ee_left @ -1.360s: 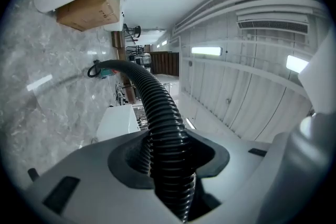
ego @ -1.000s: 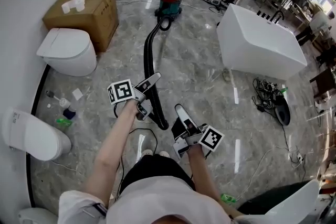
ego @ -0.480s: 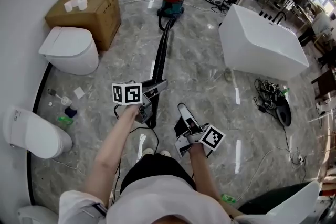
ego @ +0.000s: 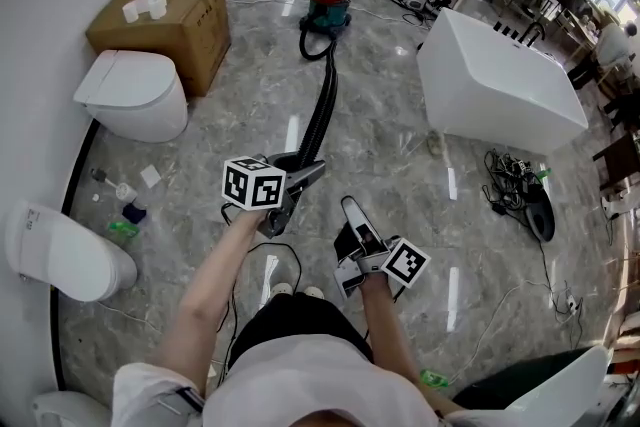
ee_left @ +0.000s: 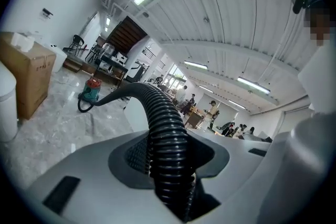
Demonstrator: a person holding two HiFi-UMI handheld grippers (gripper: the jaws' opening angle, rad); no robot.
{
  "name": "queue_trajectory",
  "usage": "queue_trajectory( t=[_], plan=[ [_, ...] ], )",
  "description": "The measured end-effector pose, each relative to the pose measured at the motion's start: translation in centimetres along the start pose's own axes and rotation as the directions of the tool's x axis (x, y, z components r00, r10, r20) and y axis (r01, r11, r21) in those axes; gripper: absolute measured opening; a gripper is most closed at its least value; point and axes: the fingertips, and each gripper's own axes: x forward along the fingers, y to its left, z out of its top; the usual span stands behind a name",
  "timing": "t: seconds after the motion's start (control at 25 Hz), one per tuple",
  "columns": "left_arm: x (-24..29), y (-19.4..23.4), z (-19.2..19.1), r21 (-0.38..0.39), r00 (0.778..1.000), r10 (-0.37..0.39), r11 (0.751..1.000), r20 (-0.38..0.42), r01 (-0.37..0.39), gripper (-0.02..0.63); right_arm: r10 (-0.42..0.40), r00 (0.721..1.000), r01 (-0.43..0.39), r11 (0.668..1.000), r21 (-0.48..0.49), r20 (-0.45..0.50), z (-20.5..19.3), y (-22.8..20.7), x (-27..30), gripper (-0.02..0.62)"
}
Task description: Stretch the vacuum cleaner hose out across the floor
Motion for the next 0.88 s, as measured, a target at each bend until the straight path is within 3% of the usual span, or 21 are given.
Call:
queue_trajectory(
  t=[0.2, 0.44, 0.68, 0.88],
  plan=[
    [0.3, -0.6, -0.8, 0.117, 0.998, 0.019, 0.993, -0.062, -0.012, 0.169, 0.005, 1.0, -0.005, 1.0, 0.003, -0.001, 0.1, -0.1, 0.2, 0.175],
    [0.8, -1.7, -1.3, 0.276, 0.992, 0.049, 0.961, -0.117, -0.015, 0.169, -0.019, 1.0, 0.02, 1.0, -0.016, 0.015, 0.6, -0.5, 0.3, 0.175],
    [1.1, -2.6, -2.1, 0.422, 0.981, 0.097, 0.907, -0.167, -0.018, 0.169, -0.058, 0.998, 0.059, 0.998, -0.032, 0.024, 1.3, -1.2, 0.4, 0.175],
    [1.4, -3.5, -3.2, 0.535, 0.969, 0.143, 0.845, -0.202, -0.013, 0.169, -0.097, 0.995, 0.098, 0.995, -0.031, 0.031, 2.0, -2.2, 0.5, 0.226]
  ],
)
